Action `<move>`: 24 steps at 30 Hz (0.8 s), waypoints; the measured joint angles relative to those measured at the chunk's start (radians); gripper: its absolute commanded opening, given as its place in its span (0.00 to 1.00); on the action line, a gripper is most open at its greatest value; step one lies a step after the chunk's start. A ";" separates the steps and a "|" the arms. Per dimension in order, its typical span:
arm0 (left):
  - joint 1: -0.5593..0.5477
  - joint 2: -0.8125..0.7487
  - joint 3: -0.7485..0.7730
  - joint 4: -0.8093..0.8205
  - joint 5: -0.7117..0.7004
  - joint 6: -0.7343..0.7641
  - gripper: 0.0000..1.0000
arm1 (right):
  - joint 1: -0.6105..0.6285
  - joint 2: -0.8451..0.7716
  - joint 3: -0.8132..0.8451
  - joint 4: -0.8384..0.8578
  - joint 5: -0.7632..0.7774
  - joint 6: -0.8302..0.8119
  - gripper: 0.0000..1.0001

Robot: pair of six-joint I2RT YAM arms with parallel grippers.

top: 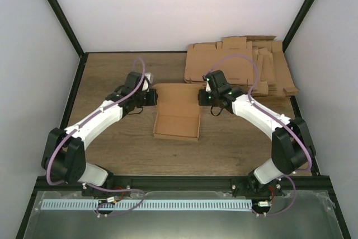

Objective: Fold the paper box

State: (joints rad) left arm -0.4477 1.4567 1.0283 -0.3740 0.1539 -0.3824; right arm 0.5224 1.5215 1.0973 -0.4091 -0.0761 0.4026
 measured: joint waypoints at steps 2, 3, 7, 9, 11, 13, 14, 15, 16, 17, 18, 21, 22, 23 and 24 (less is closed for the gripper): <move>-0.015 -0.023 -0.025 0.039 -0.020 -0.039 0.06 | 0.008 0.002 0.000 -0.011 0.018 0.035 0.05; -0.021 -0.039 -0.044 0.063 -0.029 -0.062 0.06 | 0.014 0.002 0.000 -0.013 0.028 0.054 0.04; -0.041 -0.084 -0.113 0.146 -0.064 -0.144 0.05 | 0.043 0.002 -0.009 0.001 0.078 0.108 0.02; -0.051 -0.086 -0.126 0.171 -0.084 -0.171 0.06 | 0.055 0.001 -0.027 0.019 0.110 0.125 0.02; -0.062 -0.086 -0.133 0.188 -0.101 -0.186 0.06 | 0.071 -0.003 -0.054 0.049 0.137 0.137 0.02; -0.070 -0.086 -0.137 0.214 -0.110 -0.192 0.06 | 0.074 -0.017 -0.082 0.087 0.163 0.141 0.02; -0.073 -0.086 -0.137 0.225 -0.112 -0.192 0.06 | 0.075 -0.023 -0.093 0.103 0.174 0.142 0.02; -0.076 -0.086 -0.138 0.239 -0.115 -0.191 0.06 | 0.076 -0.029 -0.103 0.124 0.192 0.142 0.02; -0.078 -0.086 -0.140 0.254 -0.116 -0.190 0.06 | 0.076 -0.032 -0.108 0.144 0.209 0.141 0.02; -0.079 -0.086 -0.141 0.272 -0.117 -0.189 0.06 | 0.076 -0.034 -0.115 0.170 0.225 0.140 0.02; -0.079 -0.086 -0.143 0.291 -0.116 -0.187 0.06 | 0.076 -0.036 -0.122 0.192 0.239 0.140 0.02; -0.079 -0.085 -0.160 0.361 -0.116 -0.184 0.06 | 0.077 -0.040 -0.152 0.272 0.277 0.138 0.02; -0.079 -0.084 -0.167 0.378 -0.116 -0.185 0.06 | 0.077 -0.040 -0.160 0.296 0.288 0.137 0.02; -0.079 -0.082 -0.174 0.395 -0.115 -0.186 0.06 | 0.077 -0.040 -0.166 0.308 0.294 0.136 0.02; -0.079 -0.078 -0.180 0.407 -0.115 -0.188 0.06 | 0.079 -0.040 -0.170 0.322 0.304 0.134 0.02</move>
State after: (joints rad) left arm -0.5262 1.3785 0.8482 0.0334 0.0391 -0.5701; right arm 0.6014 1.4818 0.9272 -0.0875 0.2279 0.5365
